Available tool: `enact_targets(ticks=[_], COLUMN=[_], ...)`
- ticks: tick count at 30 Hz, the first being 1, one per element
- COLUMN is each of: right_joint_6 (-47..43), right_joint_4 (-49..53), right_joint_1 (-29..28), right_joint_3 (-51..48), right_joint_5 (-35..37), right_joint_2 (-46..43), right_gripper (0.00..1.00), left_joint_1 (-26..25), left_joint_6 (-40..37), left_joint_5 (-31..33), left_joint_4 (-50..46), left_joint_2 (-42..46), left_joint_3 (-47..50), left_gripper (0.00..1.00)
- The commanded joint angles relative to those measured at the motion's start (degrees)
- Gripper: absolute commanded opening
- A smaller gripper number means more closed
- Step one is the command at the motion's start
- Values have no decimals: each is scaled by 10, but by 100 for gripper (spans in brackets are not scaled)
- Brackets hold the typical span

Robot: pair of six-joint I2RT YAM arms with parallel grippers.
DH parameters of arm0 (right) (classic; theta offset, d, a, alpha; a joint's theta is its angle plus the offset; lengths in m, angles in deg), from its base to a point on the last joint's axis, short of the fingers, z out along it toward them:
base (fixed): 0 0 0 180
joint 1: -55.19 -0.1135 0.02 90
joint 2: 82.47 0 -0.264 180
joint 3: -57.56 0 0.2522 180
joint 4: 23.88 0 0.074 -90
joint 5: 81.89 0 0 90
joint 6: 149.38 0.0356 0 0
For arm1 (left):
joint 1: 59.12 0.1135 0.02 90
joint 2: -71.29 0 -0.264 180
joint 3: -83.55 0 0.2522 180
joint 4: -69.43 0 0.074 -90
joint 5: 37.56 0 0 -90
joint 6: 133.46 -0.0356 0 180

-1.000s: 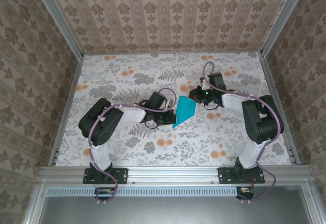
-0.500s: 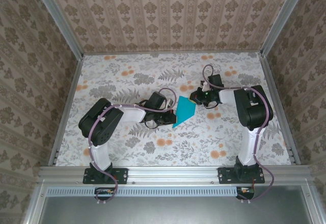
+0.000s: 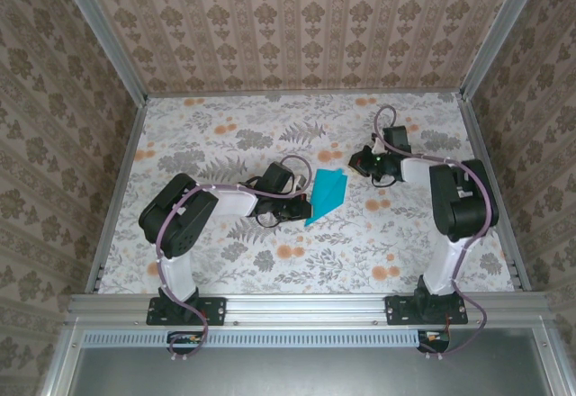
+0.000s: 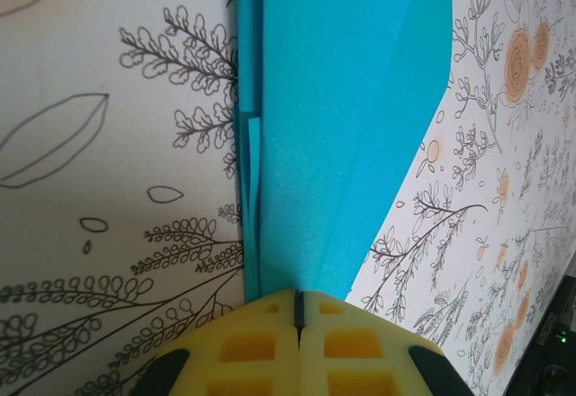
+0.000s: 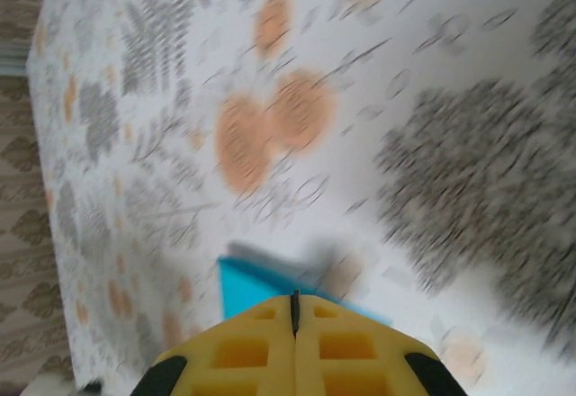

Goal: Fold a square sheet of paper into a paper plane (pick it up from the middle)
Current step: Fourth fold the wing at the center of the table.

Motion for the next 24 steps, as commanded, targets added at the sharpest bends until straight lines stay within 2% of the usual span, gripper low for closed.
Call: enact_targets(ticks=[1, 8, 13, 17, 22, 24], right_joint_6=[-12, 4, 0, -21, -43, -49], right_joint_4=[15, 6, 7, 33, 81, 100], right_joint_1=[-37, -107, -120, -120, -119, -118], right_joint_3=[-30, -29, -27, -32, -26, -18], right_joint_5=[-10, -55, -76, -57, -17, -9], right_joint_2=[-47, -1, 44, 59, 69, 73], right_gripper=[0, 0, 0, 0, 0, 0], left_joint_1=[3, 3, 3, 3, 1, 2], left_joint_6=[0, 0, 1, -4, -20, -21], left_joint_5=[31, 35, 35, 32, 21, 15], left_joint_4=[-106, -110, -114, -109, -55, -29], left_joint_2=[-25, -18, -12, -1, 52, 63], left_joint_3=[21, 22, 15, 4, -10, -16], left_gripper=[0, 0, 0, 0, 0, 5])
